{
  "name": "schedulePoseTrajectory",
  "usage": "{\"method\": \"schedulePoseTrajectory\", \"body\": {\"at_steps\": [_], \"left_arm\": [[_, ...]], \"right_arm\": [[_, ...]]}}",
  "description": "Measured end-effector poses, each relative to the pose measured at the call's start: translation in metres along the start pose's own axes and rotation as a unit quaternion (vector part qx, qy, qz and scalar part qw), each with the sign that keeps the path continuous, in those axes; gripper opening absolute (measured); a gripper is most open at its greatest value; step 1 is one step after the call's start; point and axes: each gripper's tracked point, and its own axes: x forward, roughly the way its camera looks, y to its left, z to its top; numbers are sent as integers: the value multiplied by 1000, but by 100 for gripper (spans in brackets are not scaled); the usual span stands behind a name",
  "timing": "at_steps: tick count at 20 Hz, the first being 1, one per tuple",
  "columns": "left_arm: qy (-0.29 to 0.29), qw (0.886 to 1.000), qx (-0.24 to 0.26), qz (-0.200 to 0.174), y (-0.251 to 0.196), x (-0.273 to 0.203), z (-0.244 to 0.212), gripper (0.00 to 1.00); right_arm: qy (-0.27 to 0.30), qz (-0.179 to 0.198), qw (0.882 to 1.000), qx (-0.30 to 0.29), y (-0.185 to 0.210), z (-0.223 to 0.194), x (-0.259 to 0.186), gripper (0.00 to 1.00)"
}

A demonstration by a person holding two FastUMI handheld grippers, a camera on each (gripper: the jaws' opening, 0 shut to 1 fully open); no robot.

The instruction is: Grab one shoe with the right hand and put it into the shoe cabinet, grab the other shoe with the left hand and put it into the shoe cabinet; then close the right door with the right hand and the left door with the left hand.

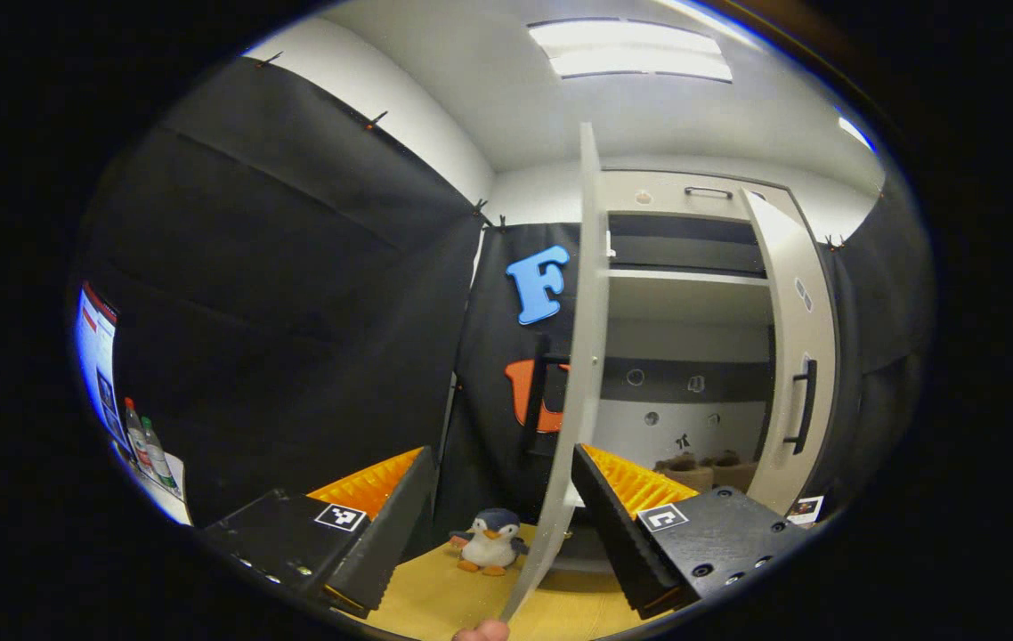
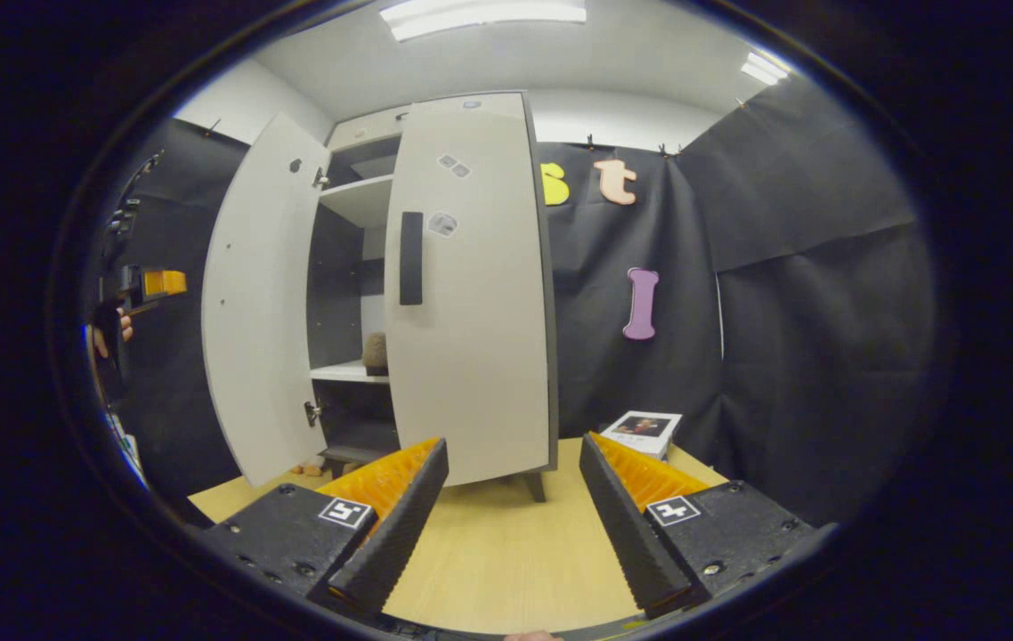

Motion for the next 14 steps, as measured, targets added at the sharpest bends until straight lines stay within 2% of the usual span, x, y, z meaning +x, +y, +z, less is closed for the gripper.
{"method": "schedulePoseTrajectory", "body": {"at_steps": [1, 2, 3, 4, 6, 8, 9, 12, 13, 14], "left_arm": [[-9, 1000, -7, 7, 17, 4, 7, 99], [-14, 1000, -11, 14, 27, 10, 10, 95], [-16, 1000, -13, 18, 34, 18, 12, 99], [-17, 1000, -16, 19, 40, 28, 14, 99], [-6, 1000, -25, 3, 45, 52, 14, 99], [9, 1000, -27, -2, 52, 66, 3, 99], [15, 999, -28, -4, 54, 69, -2, 95], [38, 999, -24, -5, 58, 78, -22, 95], [42, 999, -14, 0, 59, 86, -28, 99], [48, 999, -12, -1, 56, 92, -35, 95]], "right_arm": [[2, -1, 1000, -1, 1, -1, 0, 97], [3, -1, 1000, -1, 1, 0, 1, 97], [3, -1, 1000, -2, 3, 1, 2, 97], [2, -2, 1000, -2, 3, 3, 2, 96], [2, 1, 1000, 5, 5, 7, 4, 97], [-6, -4, 1000, 11, 4, 13, 4, 97], [-10, -9, 1000, 13, 1, 16, 5, 97], [-11, -16, 1000, 15, -4, 17, 6, 97], [-8, -17, 1000, 17, -6, 17, 5, 97], [-8, -20, 1000, 17, -9, 17, 3, 97]]}}
